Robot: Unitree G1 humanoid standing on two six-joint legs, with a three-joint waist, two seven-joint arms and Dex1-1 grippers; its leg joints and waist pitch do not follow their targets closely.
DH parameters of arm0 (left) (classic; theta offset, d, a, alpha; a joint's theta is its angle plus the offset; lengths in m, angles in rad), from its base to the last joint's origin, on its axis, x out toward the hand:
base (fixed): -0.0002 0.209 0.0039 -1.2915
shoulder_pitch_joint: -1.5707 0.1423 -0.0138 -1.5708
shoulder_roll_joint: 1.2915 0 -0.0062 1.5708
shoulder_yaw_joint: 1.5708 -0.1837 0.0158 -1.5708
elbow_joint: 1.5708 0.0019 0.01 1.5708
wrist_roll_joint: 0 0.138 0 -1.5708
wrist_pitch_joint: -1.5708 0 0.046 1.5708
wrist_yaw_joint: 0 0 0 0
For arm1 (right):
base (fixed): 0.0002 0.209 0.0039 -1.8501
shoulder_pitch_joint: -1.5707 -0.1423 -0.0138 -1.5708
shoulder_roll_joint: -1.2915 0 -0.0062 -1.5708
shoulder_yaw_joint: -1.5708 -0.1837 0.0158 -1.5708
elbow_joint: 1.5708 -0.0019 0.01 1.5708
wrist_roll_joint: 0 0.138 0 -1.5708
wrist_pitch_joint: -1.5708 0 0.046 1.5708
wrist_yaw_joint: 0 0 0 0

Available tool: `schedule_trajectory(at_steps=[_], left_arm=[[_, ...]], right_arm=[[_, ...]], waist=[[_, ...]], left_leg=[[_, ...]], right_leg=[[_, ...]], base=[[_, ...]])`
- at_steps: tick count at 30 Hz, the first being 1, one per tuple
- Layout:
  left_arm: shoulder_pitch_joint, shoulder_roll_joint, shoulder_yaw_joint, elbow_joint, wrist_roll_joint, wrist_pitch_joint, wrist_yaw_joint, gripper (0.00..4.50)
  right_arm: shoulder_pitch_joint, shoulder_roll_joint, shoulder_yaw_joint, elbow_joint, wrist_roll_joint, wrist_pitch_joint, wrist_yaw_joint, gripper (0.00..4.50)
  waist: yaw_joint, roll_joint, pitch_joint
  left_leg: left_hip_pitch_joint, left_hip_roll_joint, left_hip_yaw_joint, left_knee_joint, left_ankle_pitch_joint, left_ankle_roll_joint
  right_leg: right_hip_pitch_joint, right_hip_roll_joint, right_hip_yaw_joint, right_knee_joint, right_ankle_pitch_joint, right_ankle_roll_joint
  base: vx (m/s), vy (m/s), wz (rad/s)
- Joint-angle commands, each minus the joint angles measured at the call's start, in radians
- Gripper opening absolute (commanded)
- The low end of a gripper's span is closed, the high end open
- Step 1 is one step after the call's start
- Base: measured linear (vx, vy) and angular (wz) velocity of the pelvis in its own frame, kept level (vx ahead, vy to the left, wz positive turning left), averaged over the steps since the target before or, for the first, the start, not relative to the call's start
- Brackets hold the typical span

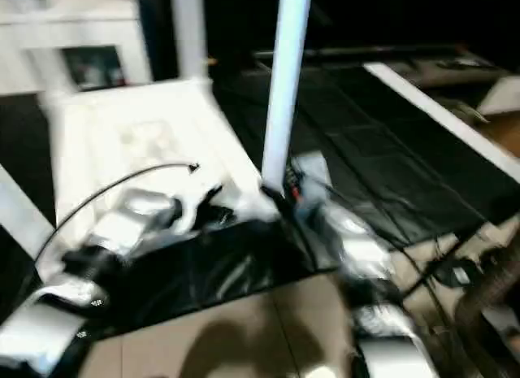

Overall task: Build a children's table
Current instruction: Rotate leg to tighten

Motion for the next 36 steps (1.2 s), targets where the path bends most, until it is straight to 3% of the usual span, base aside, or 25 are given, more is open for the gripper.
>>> schedule_trajectory(at_steps=[1,2,3,4,5,8,11,14,16,18,21,23,27,31,36], left_arm=[[-0.065,-0.058,0.015,-0.054,-0.04,-0.025,0.032,0.0],[-0.061,-0.042,0.009,-0.062,-0.026,-0.024,0.027,0.0],[-0.056,-0.031,0.005,-0.067,-0.02,-0.024,0.023,0.0],[-0.05,-0.019,0.0,-0.074,-0.015,-0.026,0.014,0.0],[-0.045,-0.012,-0.004,-0.079,-0.011,-0.031,0.006,0.0],[-0.03,0.008,-0.016,-0.094,-0.006,-0.034,-0.019,0.0],[-0.015,0.035,-0.036,-0.105,-0.001,-0.049,-0.056,0.0],[0.008,0.088,-0.066,-0.114,0.001,-0.099,-0.151,0.0],[0.013,0.107,-0.075,-0.112,0.001,-0.117,-0.188,0.0],[0.017,0.135,-0.092,-0.104,0.003,-0.165,-0.241,0.0],[0.029,0.192,-0.137,-0.094,0.008,-0.277,-0.359,0.0],[0.032,0.204,-0.146,-0.093,0.003,-0.286,-0.394,0.0],[0.028,0.265,-0.185,-0.082,-0.002,-0.376,-0.554,0.0],[0.02,0.279,-0.198,-0.064,-0.014,-0.42,-0.616,0.0],[0.016,0.281,-0.212,-0.052,-0.033,-0.459,-0.707,0.0]], right_arm=[[-0.01,0.086,0.051,0.04,0.036,0.051,0.018,1.93],[-0.002,0.087,0.054,0.022,0.022,0.046,0.026,2.49],[0.006,0.086,0.052,0.01,0.023,0.051,0.033,2.63],[0.016,0.083,0.054,-0.002,0.02,0.056,0.042,2.7],[0.022,0.078,0.06,-0.006,0.012,0.05,0.047,2.7],[0.041,0.056,0.082,-0.01,-0.013,0.021,0.064,3.08],[0.063,0.025,0.098,-0.016,-0.029,-0.022,0.093,3.19],[0.115,-0.049,0.113,-0.071,-0.024,-0.075,0.206,3.58],[0.132,-0.078,0.11,-0.099,-0.005,-0.087,0.272,3.68],[0.15,-0.123,0.111,-0.128,0.011,-0.102,0.358,3.93],[0.173,-0.208,0.13,-0.163,0.03,-0.129,0.509,4.05],[0.176,-0.228,0.135,-0.168,0.039,-0.134,0.547,4.41],[0.17,-0.329,0.159,-0.186,0.059,-0.123,0.734,4.48],[0.156,-0.367,0.178,-0.187,0.075,-0.107,0.832,4.48],[0.122,-0.386,0.215,-0.168,0.088,-0.104,0.955,4.31]], waist=[[0.013,0.003,-0.074],[0.014,0.003,-0.077],[0.015,0.002,-0.077],[0.017,0.002,-0.079],[0.018,-0.002,-0.08],[0.024,0.003,-0.078],[0.023,0.003,-0.074],[0.027,0.008,-0.069],[0.032,0.006,-0.069],[0.033,0.012,-0.069],[0.041,0.008,-0.069],[0.047,0.01,-0.07],[0.069,0.009,-0.072],[0.084,0.008,-0.072],[0.089,0.006,-0.071]], left_leg=[[-0.002,0.01,-0.001,-0.069,-0.254,0.015],[-0.002,0.01,0.001,-0.065,-0.224,0.025],[-0.005,0.009,0.004,-0.063,-0.198,0.037],[-0.01,0.007,0.006,-0.058,-0.136,0.068],[-0.011,0.007,0.007,-0.058,-0.121,0.076],[-0.009,0.01,0.008,-0.057,-0.1,0.093],[-0.006,0.013,0.008,-0.06,-0.138,0.084],[0.002,0.016,0.009,-0.064,-0.205,0.061],[0.002,0.017,0.008,-0.066,-0.218,0.053],[0.001,0.018,0.005,-0.067,-0.227,0.047],[0.001,0.019,0.005,-0.066,-0.229,0.058],[0.005,0.02,0.008,-0.064,-0.223,0.061],[0.005,0.024,0.01,-0.06,-0.204,0.068],[0.005,0.023,0.012,-0.058,-0.206,0.069],[0.004,0.025,0.01,-0.059,-0.23,0.052]], right_leg=[[0.05,-0.042,0.034,-0.073,-0.264,-0.183],[0.052,-0.04,0.035,-0.066,-0.207,-0.197],[0.054,-0.04,0.035,-0.063,-0.163,-0.208],[0.06,-0.04,0.036,-0.05,-0.058,-0.239],[0.062,-0.04,0.035,-0.049,-0.042,-0.243],[0.064,-0.043,0.036,-0.045,-0.008,-0.264],[0.064,-0.044,0.035,-0.051,-0.06,-0.26],[0.058,-0.042,0.038,-0.063,-0.15,-0.242],[0.058,-0.041,0.039,-0.062,-0.164,-0.234],[0.058,-0.042,0.039,-0.061,-0.171,-0.231],[0.06,-0.041,0.039,-0.062,-0.159,-0.228],[0.056,-0.042,0.04,-0.058,-0.139,-0.242],[0.057,-0.04,0.037,-0.052,-0.121,-0.254],[0.056,-0.044,0.038,-0.049,-0.124,-0.258],[0.054,-0.046,0.037,-0.052,-0.184,-0.247]], base=[[0.0,0.0,0.0],[0.06,-0.018,0.06],[0.06,-0.018,0.06],[0.06,-0.023,0.03],[0.0,0.0,0.0],[0.0,0.0,0.0],[0.0,0.0,0.0],[0.0,0.0,0.0],[0.0,0.0,0.0],[0.0,0.0,0.0],[0.0,0.0,0.0],[0.0,0.0,0.0],[0.0,0.0,0.0],[0.0,0.0,0.0],[0.0,0.0,0.0]])
